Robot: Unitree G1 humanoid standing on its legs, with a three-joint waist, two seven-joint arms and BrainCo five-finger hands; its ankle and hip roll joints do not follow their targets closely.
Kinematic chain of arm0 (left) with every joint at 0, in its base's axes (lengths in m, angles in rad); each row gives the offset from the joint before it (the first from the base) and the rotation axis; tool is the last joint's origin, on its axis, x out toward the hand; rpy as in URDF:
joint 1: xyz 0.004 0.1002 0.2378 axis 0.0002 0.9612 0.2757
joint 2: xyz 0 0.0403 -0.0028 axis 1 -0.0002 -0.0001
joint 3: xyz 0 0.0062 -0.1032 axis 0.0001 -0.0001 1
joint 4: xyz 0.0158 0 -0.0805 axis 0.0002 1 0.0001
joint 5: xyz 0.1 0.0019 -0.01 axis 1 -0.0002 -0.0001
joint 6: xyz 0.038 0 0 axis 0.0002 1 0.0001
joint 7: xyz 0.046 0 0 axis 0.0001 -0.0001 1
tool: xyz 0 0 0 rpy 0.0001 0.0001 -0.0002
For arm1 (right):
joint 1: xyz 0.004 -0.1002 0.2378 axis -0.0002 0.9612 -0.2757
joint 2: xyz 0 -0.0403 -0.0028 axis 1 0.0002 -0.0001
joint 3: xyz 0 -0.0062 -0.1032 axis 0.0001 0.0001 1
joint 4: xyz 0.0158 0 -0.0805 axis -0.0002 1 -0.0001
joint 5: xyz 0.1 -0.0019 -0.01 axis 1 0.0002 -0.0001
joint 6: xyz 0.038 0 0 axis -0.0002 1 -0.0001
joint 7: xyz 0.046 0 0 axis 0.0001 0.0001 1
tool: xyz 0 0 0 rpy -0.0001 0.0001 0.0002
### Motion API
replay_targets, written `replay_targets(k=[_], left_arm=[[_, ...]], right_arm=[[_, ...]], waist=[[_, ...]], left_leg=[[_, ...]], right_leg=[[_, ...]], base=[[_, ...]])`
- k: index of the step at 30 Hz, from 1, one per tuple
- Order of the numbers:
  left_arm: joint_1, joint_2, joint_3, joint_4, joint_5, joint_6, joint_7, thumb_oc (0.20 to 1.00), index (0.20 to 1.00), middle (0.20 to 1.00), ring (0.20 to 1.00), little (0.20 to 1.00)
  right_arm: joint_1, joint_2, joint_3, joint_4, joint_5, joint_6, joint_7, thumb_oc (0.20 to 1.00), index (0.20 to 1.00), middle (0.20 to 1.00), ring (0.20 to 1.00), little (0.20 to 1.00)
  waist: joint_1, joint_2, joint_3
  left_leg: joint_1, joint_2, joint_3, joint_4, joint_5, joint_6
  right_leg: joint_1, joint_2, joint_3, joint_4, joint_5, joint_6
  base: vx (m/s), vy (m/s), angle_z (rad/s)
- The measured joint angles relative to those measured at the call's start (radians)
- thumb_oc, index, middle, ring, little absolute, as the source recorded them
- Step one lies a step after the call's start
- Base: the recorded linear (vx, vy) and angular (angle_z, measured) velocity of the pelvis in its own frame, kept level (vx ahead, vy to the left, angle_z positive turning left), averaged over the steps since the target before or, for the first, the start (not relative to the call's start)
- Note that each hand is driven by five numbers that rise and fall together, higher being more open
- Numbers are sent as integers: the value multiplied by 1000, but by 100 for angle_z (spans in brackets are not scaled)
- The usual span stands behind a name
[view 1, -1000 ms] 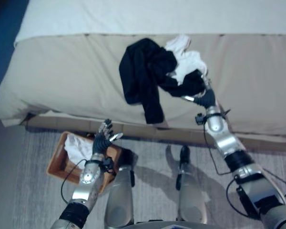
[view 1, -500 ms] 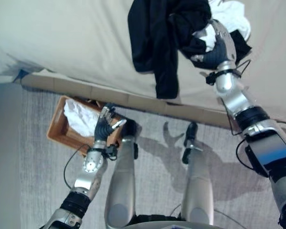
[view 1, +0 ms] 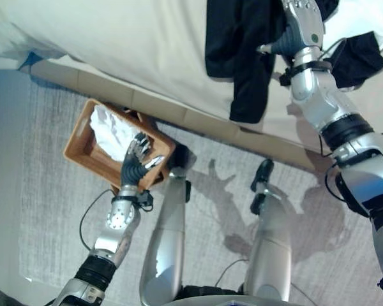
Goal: Pick up clothes into the bucket
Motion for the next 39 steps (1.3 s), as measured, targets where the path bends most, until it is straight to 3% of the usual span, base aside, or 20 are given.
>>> replay_targets(k=[7,15,17,18,25,33,39], left_arm=[[-12,18,2,-36,0,0,9,1000,1000,1000,1000,1000],[-14,22,-2,-69,0,7,8,1000,1000,1000,1000,1000],[-16,22,-2,-69,0,9,6,1000,1000,1000,1000,1000],[-18,24,-2,-69,0,9,3,1000,1000,1000,1000,1000],[-24,26,-2,-69,0,11,-5,1000,1000,1000,1000,1000],[-33,25,-2,-69,0,24,-6,1000,1000,1000,1000,1000],[-36,21,3,-65,0,31,0,1000,1000,1000,1000,1000]], right_arm=[[-73,19,77,203,-8,40,13,1000,1000,1000,1000,1000],[-112,30,111,334,-19,53,60,1000,1000,1000,1000,1000],[-113,29,112,339,-19,57,69,520,520,520,520,520],[-119,29,111,344,-20,65,73,200,200,200,200,200],[-161,-21,111,352,-17,69,120,200,200,200,200,200],[-161,-17,108,351,-11,69,129,200,200,200,200,200],[-87,2,68,268,46,67,135,200,200,200,200,200]], waist=[[29,-1,0],[32,-1,-1],[32,-1,-1],[34,-1,-1],[55,-1,-1],[55,-1,-1],[48,-2,-1]], left_leg=[[-31,-21,-20,9,0,0],[-45,-37,-27,8,1,1],[-45,-39,-27,8,1,1],[-45,-40,-27,8,1,1],[-45,-39,-26,6,1,1],[-41,-39,-21,7,2,1],[43,-28,-15,-20,5,0]], right_leg=[[-14,-21,-23,18,-13,3],[-28,-37,-29,32,-24,8],[-28,-40,-29,33,-25,9],[-28,-40,-29,33,-25,9],[-28,-41,-29,32,-26,9],[-26,-41,-27,28,-25,9],[60,-32,-31,-9,-18,14]], base=[[4,6,11],[7,11,6],[1,10,2],[0,0,0],[0,0,0],[0,0,0],[-21,-14,-4]])
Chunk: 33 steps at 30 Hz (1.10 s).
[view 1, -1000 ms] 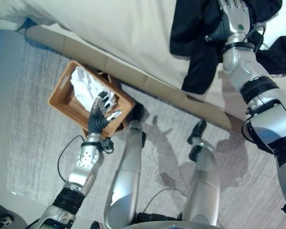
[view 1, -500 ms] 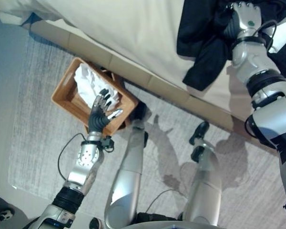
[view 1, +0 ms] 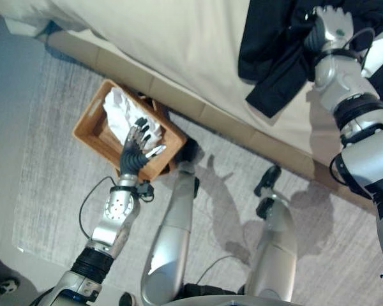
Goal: Pick up clothes into the bucket
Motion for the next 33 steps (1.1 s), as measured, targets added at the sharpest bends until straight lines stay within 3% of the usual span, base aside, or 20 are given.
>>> replay_targets(k=[4,7,10,14,19,24,27,33], left_arm=[[-2,-12,6,5,1,-1,5,1000,1000,1000,1000,1000],[-11,-29,6,69,1,3,9,1000,1000,1000,1000,1000],[12,-45,31,107,1,1,9,1000,1000,1000,1000,1000],[27,-35,74,129,2,-1,3,1000,1000,1000,1000,1000],[28,-38,106,146,43,2,-21,1000,1000,1000,1000,1000],[87,-17,131,190,80,0,-45,1000,1000,1000,1000,1000],[98,-15,128,211,123,12,-62,1000,1000,1000,1000,1000],[106,-2,130,201,186,25,-82,1000,1000,1000,1000,1000]], right_arm=[[95,-12,-95,-212,108,-6,0,200,200,200,200,200],[230,-8,-172,-399,194,-50,-10,200,200,200,200,200],[514,4,-312,-669,296,-111,-23,200,200,200,200,200],[669,14,-375,-762,351,-173,-11,200,200,200,200,200],[747,-13,-457,-864,407,-184,50,200,200,200,200,200],[812,-69,-485,-993,450,-239,106,200,200,200,200,200],[797,-92,-510,-1028,505,-262,140,200,200,200,200,200],[733,-186,-506,-1093,559,-261,209,200,200,200,200,200]], waist=[[-25,-3,-1],[-46,-18,0],[-60,-50,-8],[-79,-93,-36],[-89,-100,-36],[-86,-123,-129],[-115,-145,-198],[-134,-145,-270]], left_leg=[[39,22,-1,-21,5,-1],[103,34,4,-46,6,-1],[245,48,9,-109,4,-3],[333,65,18,-165,2,-6],[439,82,30,-208,8,-13],[566,95,36,-283,4,-21],[619,105,51,-323,6,-25],[735,119,86,-381,6,-25]], right_leg=[[51,26,-14,-52,27,-10],[123,38,-19,-102,48,-5],[275,49,-44,-186,57,-3],[373,74,-55,-271,73,-10],[481,85,-63,-331,98,-10],[615,102,-84,-417,104,-4],[655,112,-78,-455,110,-7],[740,124,-56,-495,115,-7]], base=[[-39,-24,-10],[33,-68,-7],[79,-83,-3],[98,-56,-10],[126,-51,-5],[119,-33,-1],[97,-1,-11],[121,-10,-17]])
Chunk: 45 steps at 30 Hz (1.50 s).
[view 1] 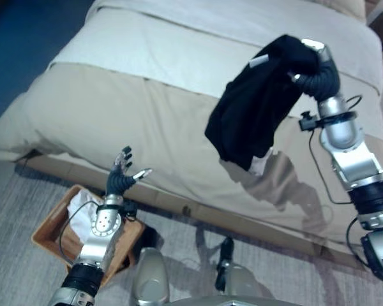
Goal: Pick up clothes into the bucket
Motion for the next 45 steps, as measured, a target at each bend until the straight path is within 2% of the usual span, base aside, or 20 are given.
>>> replay_targets(k=[3,4,7,10,13,14,17,24,31,38,40,42,45], left_arm=[[-5,0,-7,-18,9,5,-29,1000,1000,1000,1000,1000],[-11,3,-14,-21,8,17,-39,1000,1000,1000,1000,1000],[-32,10,-38,-32,7,34,-67,1000,1000,1000,1000,1000],[-105,36,-105,-63,-1,44,-89,1000,1000,1000,1000,1000],[-218,38,-160,-93,-1,47,-110,1000,1000,1000,1000,1000],[-260,31,-174,-102,-14,48,-110,1000,1000,1000,1000,1000],[-318,26,-191,-112,-35,52,-112,1000,1000,1000,1000,1000],[-405,28,-246,-125,-40,74,-95,1000,1000,1000,1000,1000],[-414,23,-270,-124,-50,93,-70,1000,1000,1000,1000,1000],[-429,3,-413,-73,-242,143,-164,1000,1000,1000,1000,1000],[-429,-8,-451,-42,-365,163,-207,1000,1000,1000,1000,1000],[-429,-20,-507,-10,-557,219,-295,1000,1000,1000,1000,1000],[-429,-25,-543,13,-662,272,-395,1000,1000,1000,1000,1000]], right_arm=[[-34,-26,10,-11,62,-6,35,200,200,200,200,200],[-53,-37,34,-12,99,-5,53,200,200,200,200,200],[-79,-62,102,-29,161,-5,106,200,200,200,200,200],[-90,-76,155,-64,215,-4,149,200,200,200,200,200],[-90,-75,217,-99,243,-2,187,200,200,200,200,200],[-91,-74,238,-107,252,3,196,200,200,200,200,200],[-88,-67,258,-124,261,6,216,200,200,200,200,200],[-83,-56,287,-141,300,49,257,200,200,200,200,200],[-78,-52,324,-171,300,67,285,200,200,200,200,200],[-78,-49,372,-176,304,73,295,200,200,200,200,200],[-78,-48,398,-176,332,73,295,200,200,200,200,200],[-79,-28,432,-176,364,72,295,200,200,200,200,200],[-79,-2,444,-176,370,72,295,200,200,200,200,200]], waist=[[-6,-2,-63],[-25,-2,-67],[-39,-8,-94],[-50,-9,-111],[-55,-8,-161],[-72,-7,-174],[-84,-2,-182],[-81,26,-200],[-81,29,-202],[-83,40,-209],[-84,46,-215],[-104,52,-227],[-115,54,-233]], left_leg=[[41,13,22,-30,0,0],[62,18,26,-42,2,-6],[111,25,47,-75,5,-10],[155,30,57,-109,15,-15],[174,36,75,-128,19,-15],[185,37,79,-135,22,-14],[214,40,84,-150,25,-14],[227,46,90,-157,28,-15],[244,43,88,-162,28,-15],[244,40,87,-162,28,-15],[244,40,88,-163,28,-15],[247,41,90,-168,28,-15],[263,42,105,-180,30,-13]], right_leg=[[19,13,14,-14,0,0],[31,17,20,-15,-1,0],[61,23,34,-35,-1,-1],[88,28,39,-42,0,0],[89,34,54,-49,2,1],[96,36,57,-52,2,1],[118,39,61,-61,2,2],[126,43,63,-66,2,2],[148,41,59,-74,2,2],[148,39,58,-73,2,2],[147,39,58,-73,2,2],[146,40,60,-74,2,2],[146,40,72,-73,2,2]], base=[[74,-10,-19],[93,-13,-12],[86,-14,-14],[42,-18,-12],[27,-11,-15],[31,-16,-9],[13,-12,-8],[2,-3,-2],[0,0,0],[0,0,0],[0,0,0],[16,1,-2],[29,0,-11]])
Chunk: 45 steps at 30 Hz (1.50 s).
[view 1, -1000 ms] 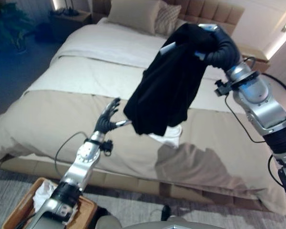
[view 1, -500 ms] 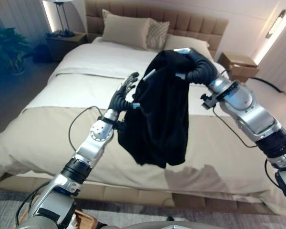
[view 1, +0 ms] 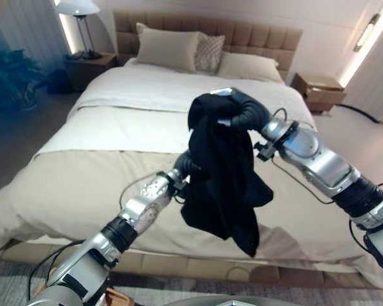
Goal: Pick up clothes into the bucket
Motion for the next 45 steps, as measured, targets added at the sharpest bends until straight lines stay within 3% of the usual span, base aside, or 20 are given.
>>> replay_targets(k=[4,5,6,14,27,28,29,30,36,42,45], left_arm=[[0,1,-20,8,-17,23,-88,1000,1000,1000,1000,1000],[0,0,-21,8,-17,25,-97,915,915,915,915,915],[1,-6,-20,16,-17,26,-111,200,200,200,200,200],[31,-30,9,41,-16,13,-111,200,200,200,200,200],[244,-84,243,43,8,-56,-44,200,200,200,200,200],[254,-82,250,39,9,-59,-43,200,200,200,200,200],[267,-71,262,25,23,-61,-35,200,200,200,200,200],[277,-65,266,9,37,-62,-28,200,200,200,200,200],[512,6,459,-143,239,-94,42,200,200,200,200,200],[627,-20,648,-142,410,-107,135,200,200,200,200,200],[653,-20,668,-124,476,-110,170,200,200,200,200,200]], right_arm=[[0,15,5,0,0,-10,9,200,200,200,200,200],[0,15,5,0,0,-10,10,200,200,200,200,200],[0,15,5,1,0,-10,10,200,200,200,200,200],[3,24,5,6,-1,-10,19,200,200,200,200,200],[126,26,-86,4,-6,-9,18,200,200,200,200,200],[137,25,-92,4,-9,-9,18,304,304,304,304,304],[159,25,-103,3,-11,-8,18,526,526,526,526,526],[169,27,-110,2,-11,-8,18,1000,1000,1000,1000,1000],[288,20,-283,-10,-10,-8,15,1000,1000,1000,1000,1000],[386,47,-426,-19,-51,-9,-1,1000,1000,1000,1000,1000],[452,96,-448,27,-125,-4,-4,1000,1000,1000,1000,1000]], waist=[[-27,3,-13],[-27,4,-14],[-26,5,-17],[-21,3,-36],[22,2,-43],[25,2,-42],[38,3,-42],[36,3,-41],[66,17,-27],[91,20,7],[91,16,14]], left_leg=[[4,1,3,-8,0,0],[6,1,3,-10,1,1],[11,1,4,-15,3,0],[14,2,9,-19,4,-1],[16,5,-1,-32,10,2],[16,5,-1,-33,10,2],[15,5,-2,-33,10,2],[15,6,-2,-33,10,2],[16,11,-18,-35,10,3],[15,12,-46,-32,10,3],[16,11,-71,-31,10,3]], right_leg=[[0,1,2,-1,0,0],[0,1,3,-1,0,0],[1,1,5,-1,0,0],[1,1,6,-1,-1,1],[9,3,-7,-9,-1,1],[8,4,-7,-10,-1,1],[10,4,-8,-14,-1,1],[10,5,-9,-14,-1,1],[25,9,-26,-14,-10,10],[44,11,-51,-14,-19,12],[66,11,-75,-14,-31,12]], base=[[8,-1,-2],[14,0,-4],[8,0,-3],[1,0,0],[0,-3,2],[0,0,0],[1,-30,1],[-5,-30,4],[-2,-32,7],[1,-35,15],[-2,-50,21]])
